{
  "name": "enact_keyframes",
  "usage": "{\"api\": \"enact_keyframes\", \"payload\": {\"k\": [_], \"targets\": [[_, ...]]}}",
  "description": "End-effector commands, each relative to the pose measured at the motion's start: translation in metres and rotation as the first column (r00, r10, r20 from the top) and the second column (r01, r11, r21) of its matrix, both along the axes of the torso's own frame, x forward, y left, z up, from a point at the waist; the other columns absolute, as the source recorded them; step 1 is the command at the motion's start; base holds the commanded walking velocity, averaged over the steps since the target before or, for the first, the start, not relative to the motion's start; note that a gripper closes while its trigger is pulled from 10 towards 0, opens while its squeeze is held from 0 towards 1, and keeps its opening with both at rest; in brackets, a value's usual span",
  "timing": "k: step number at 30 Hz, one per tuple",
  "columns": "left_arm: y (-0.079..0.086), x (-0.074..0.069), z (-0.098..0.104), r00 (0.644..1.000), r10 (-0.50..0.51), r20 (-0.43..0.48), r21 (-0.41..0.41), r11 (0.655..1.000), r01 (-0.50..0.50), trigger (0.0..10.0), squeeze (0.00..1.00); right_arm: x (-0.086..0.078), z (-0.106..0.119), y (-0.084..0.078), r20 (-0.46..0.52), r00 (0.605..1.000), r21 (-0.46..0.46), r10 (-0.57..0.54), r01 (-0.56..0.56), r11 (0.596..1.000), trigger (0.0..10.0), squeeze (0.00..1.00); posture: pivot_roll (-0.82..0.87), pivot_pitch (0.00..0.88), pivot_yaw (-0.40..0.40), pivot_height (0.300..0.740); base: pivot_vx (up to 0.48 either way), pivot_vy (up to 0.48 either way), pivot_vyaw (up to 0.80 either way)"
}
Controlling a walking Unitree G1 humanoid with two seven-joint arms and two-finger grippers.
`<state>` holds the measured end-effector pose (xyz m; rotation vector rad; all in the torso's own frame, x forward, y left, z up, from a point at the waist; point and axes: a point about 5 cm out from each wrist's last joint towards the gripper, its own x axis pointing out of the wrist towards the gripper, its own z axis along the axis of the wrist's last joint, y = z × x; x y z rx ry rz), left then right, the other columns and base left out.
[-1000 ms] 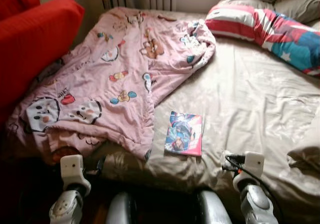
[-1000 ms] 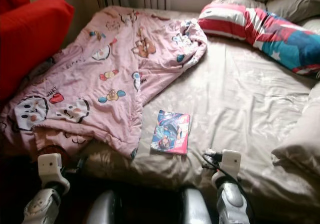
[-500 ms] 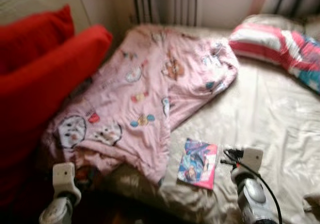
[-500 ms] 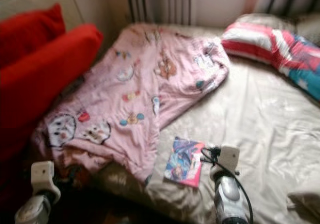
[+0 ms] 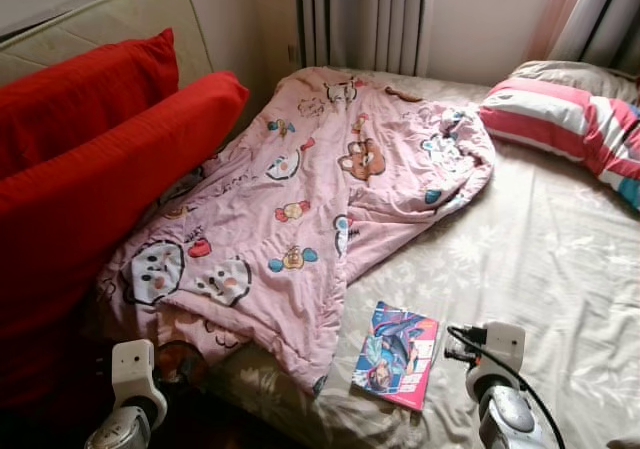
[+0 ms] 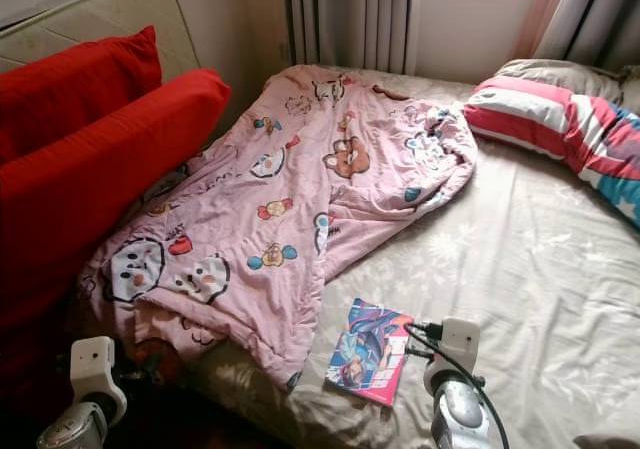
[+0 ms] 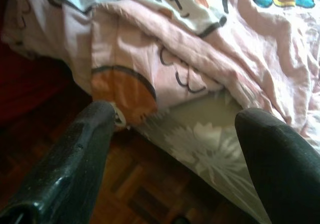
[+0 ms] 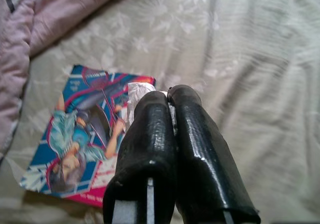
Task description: Clean up the room
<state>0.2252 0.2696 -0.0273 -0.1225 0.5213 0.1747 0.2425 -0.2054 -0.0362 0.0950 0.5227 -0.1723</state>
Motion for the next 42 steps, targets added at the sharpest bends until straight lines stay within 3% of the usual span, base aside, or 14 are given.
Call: {"api": "enact_keyframes", "payload": {"k": [1, 9, 17, 24, 30, 42], "targets": [[-0.002, -0.005, -0.006, 0.999, 0.021, -0.037, -0.012, 1.000, -0.021, 10.0, 0.00, -0.007, -0.007, -0.001, -0.051, 0.999, -0.008, 0.005, -0.005, 1.000, 10.0, 0.00, 0.04, 0.034, -0.002, 0.740, 0.000, 0.000, 0.00], [-0.010, -0.011, -0.015, 0.996, 0.012, -0.093, -0.034, 0.999, -0.015, 10.0, 0.00, -0.009, -0.009, -0.002, -0.075, 0.997, -0.003, -0.011, 0.011, 1.000, 10.0, 0.00, 0.03, 0.035, -0.017, 0.740, 0.000, 0.000, 0.00], [-0.003, -0.026, -0.025, 0.982, 0.034, -0.187, -0.031, 0.999, -0.040, 10.0, 0.00, -0.017, -0.015, -0.006, -0.129, 0.992, -0.013, -0.013, 0.012, 1.000, 10.0, 0.00, 0.05, 0.025, -0.028, 0.740, 0.000, 0.000, 0.00], [-0.010, -0.036, -0.035, 0.959, 0.044, -0.281, -0.040, 0.998, -0.058, 10.0, 0.00, -0.030, -0.023, -0.013, -0.210, 0.978, -0.015, -0.012, 0.009, 1.000, 10.0, 0.00, 0.04, 0.000, 0.029, 0.740, 0.000, 0.000, 0.00], [-0.015, -0.049, -0.044, 0.943, 0.043, -0.330, -0.048, 0.997, -0.062, 10.0, 0.00, -0.042, -0.031, -0.012, -0.264, 0.964, -0.014, -0.023, 0.020, 1.000, 10.0, 0.00, 0.00, 0.000, 0.017, 0.740, 0.000, 0.000, 0.00], [-0.022, -0.069, -0.054, 0.929, 0.041, -0.367, -0.068, 0.995, -0.071, 10.0, 0.00, -0.043, -0.032, -0.012, -0.275, 0.961, -0.008, 0.011, -0.013, 1.000, 10.0, 0.00, -0.01, 0.000, -0.011, 0.740, 0.000, 0.000, 0.00]]}}
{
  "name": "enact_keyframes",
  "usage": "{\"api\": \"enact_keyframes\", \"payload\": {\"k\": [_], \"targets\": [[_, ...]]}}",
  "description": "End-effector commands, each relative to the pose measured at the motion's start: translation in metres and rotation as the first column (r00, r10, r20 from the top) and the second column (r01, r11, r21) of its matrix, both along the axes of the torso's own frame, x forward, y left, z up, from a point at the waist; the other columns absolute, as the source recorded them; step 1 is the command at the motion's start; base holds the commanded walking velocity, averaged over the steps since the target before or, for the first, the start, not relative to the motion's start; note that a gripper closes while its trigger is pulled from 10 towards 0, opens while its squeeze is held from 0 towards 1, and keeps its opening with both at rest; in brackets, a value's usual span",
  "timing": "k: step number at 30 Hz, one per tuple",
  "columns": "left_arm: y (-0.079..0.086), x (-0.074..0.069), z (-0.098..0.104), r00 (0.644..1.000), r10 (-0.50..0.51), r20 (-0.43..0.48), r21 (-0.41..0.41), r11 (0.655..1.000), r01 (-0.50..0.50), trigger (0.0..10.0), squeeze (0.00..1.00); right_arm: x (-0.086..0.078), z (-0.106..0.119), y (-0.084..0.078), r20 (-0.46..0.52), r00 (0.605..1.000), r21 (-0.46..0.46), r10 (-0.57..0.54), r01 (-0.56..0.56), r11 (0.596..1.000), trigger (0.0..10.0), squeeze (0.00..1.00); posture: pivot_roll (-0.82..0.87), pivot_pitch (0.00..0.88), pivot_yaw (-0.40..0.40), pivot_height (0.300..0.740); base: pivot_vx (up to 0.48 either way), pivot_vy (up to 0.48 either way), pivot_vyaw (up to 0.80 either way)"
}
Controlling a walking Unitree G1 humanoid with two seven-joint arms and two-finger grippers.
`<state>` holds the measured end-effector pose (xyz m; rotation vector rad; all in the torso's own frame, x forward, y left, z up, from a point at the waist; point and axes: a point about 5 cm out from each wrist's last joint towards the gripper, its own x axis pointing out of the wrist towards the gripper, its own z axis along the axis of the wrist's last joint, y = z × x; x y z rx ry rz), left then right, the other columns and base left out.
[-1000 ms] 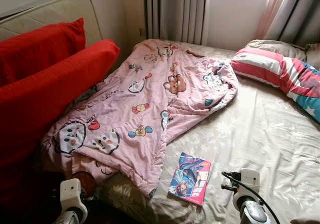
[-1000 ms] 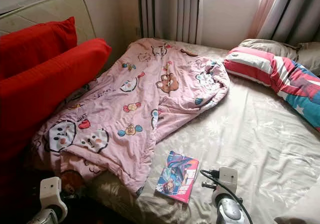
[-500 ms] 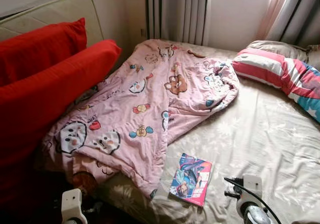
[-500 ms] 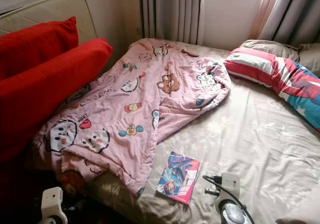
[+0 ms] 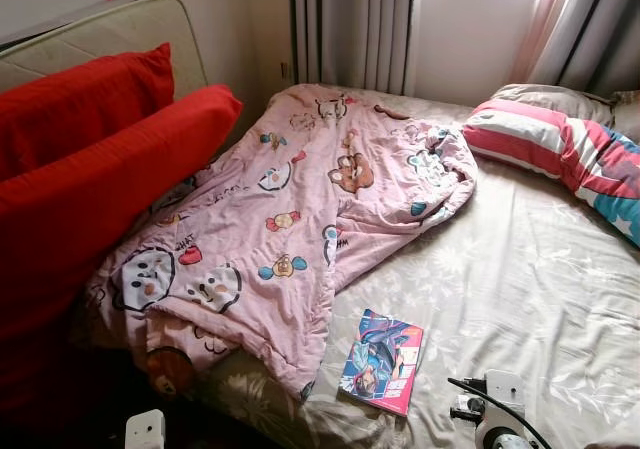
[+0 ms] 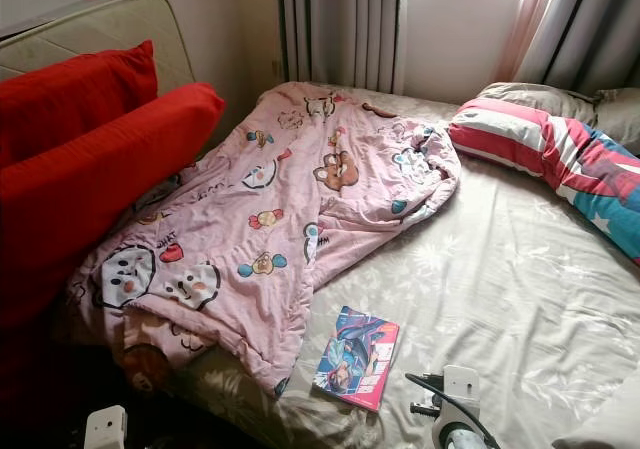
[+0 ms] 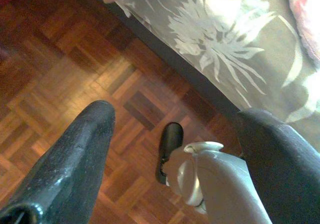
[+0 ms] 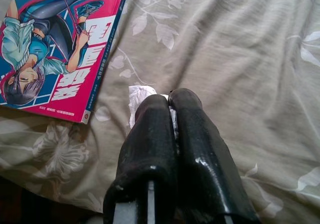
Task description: Clean up the room
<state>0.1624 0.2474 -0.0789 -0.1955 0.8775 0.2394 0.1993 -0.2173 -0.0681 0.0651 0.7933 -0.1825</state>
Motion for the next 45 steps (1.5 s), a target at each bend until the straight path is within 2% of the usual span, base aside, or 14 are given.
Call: {"api": "enact_keyframes", "payload": {"k": [1, 7, 17, 31, 45], "targets": [[-0.001, -0.007, -0.004, 1.000, -0.009, -0.025, 0.002, 1.000, 0.009, 10.0, 0.00, 0.001, 0.000, -0.001, -0.007, 1.000, -0.004, 0.008, -0.008, 1.000, 10.0, 0.00, -0.01, 0.000, -0.012, 0.740, 0.000, 0.000, 0.00], [-0.007, -0.011, -0.007, 0.999, -0.013, -0.038, -0.004, 1.000, 0.013, 10.0, 0.00, -0.003, -0.002, -0.001, -0.023, 1.000, 0.000, -0.003, 0.003, 1.000, 10.0, 0.00, -0.01, 0.000, -0.009, 0.740, 0.000, 0.000, 0.00], [-0.009, -0.009, -0.006, 0.998, -0.050, -0.039, 0.005, 0.999, 0.050, 10.0, 0.00, -0.012, -0.007, 0.001, -0.052, 0.999, 0.005, -0.003, 0.003, 1.000, 10.0, 0.00, -0.02, 0.009, 0.005, 0.740, 0.000, 0.000, 0.00], [-0.007, 0.002, -0.001, 0.997, -0.082, -0.016, 0.025, 0.996, 0.082, 10.0, 0.00, -0.011, -0.008, 0.006, -0.054, 0.999, 0.023, 0.004, -0.003, 1.000, 10.0, 0.00, -0.02, 0.017, 0.028, 0.740, 0.000, 0.000, 0.00], [-0.008, 0.001, -0.001, 0.996, -0.086, -0.015, 0.026, 0.996, 0.086, 10.0, 0.00, -0.011, -0.008, 0.006, -0.060, 0.998, 0.023, 0.003, -0.002, 1.000, 10.0, 0.00, -0.02, 0.020, 0.027, 0.740, 0.000, 0.000, 0.00]]}}
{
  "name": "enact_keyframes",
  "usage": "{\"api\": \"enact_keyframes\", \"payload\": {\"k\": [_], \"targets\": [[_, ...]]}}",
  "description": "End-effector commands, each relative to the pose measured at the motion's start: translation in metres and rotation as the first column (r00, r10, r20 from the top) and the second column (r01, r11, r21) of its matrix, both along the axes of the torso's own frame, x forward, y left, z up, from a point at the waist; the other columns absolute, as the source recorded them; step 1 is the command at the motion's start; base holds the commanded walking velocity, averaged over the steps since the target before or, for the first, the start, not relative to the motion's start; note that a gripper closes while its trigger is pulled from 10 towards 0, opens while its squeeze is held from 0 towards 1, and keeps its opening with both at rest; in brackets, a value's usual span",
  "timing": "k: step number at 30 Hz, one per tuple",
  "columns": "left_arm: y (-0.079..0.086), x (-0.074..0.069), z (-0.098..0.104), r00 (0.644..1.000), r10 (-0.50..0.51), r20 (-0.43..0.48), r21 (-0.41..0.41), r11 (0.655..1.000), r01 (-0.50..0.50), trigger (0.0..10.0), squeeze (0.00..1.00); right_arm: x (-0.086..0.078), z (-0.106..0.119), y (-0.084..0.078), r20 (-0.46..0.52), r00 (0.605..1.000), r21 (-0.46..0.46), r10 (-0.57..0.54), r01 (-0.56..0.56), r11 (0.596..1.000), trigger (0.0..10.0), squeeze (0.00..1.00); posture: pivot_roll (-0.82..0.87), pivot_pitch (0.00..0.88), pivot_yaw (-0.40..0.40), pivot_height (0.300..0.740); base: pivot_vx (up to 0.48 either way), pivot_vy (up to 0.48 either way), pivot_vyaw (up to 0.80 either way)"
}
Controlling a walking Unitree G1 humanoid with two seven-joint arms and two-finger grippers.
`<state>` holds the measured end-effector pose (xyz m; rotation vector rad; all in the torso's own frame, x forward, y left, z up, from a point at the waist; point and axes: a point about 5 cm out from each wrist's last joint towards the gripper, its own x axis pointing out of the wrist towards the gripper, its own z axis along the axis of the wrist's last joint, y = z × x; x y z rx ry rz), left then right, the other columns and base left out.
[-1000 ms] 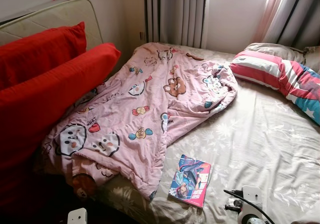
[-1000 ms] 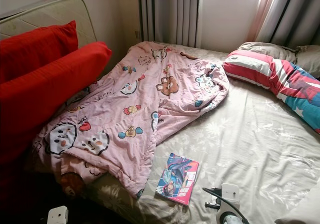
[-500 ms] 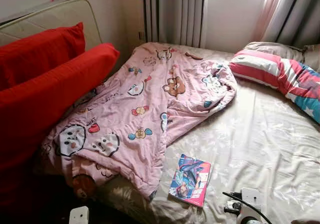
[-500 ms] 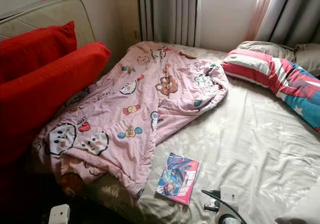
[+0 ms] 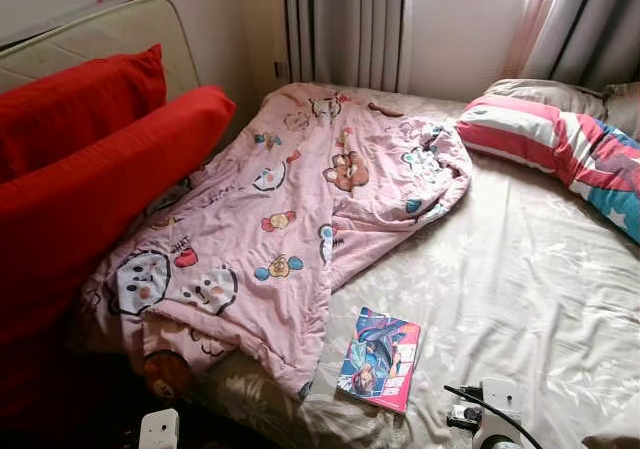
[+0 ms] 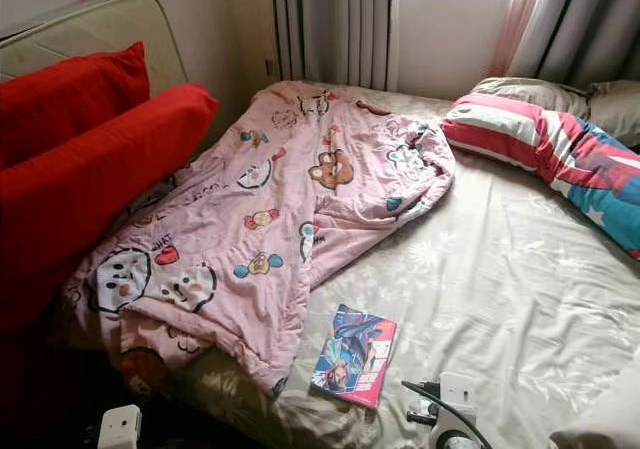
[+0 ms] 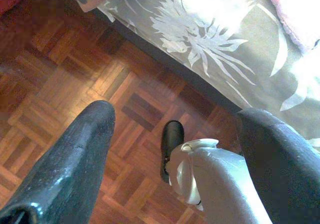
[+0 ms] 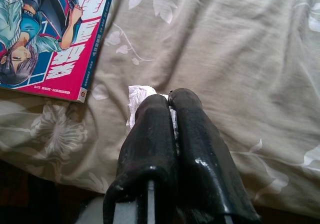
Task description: Clean up the room
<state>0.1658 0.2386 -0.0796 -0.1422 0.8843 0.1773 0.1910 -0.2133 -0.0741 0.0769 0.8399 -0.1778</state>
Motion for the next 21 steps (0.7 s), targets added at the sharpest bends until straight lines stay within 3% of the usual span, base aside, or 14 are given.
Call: {"api": "enact_keyframes", "payload": {"k": [1, 10, 21], "targets": [[0.0006, -0.0017, -0.0007, 1.000, -0.010, -0.009, 0.006, 1.000, 0.010, 10.0, 0.00, -0.0021, -0.0017, 0.0023, -0.014, 1.000, 0.006, 0.004, -0.004, 1.000, 10.0, 0.00, -0.02, 0.019, 0.027, 0.740, 0.000, 0.000, 0.00], [0.0040, 0.0043, 0.0029, 1.000, -0.007, 0.007, 0.008, 1.000, 0.007, 10.0, 0.00, -0.0020, -0.0017, 0.0017, -0.016, 1.000, 0.006, 0.002, -0.001, 1.000, 10.0, 0.00, -0.01, 0.017, 0.028, 0.740, -0.261, 0.000, 0.00], [0.0094, -0.0010, 0.0025, 1.000, -0.002, 0.006, 0.010, 1.000, 0.002, 10.0, 0.00, -0.0010, -0.0016, 0.0035, -0.017, 1.000, 0.009, 0.014, -0.013, 1.000, 10.0, 0.00, -0.01, 0.008, 0.029, 0.740, -0.276, 0.000, 0.00]]}}
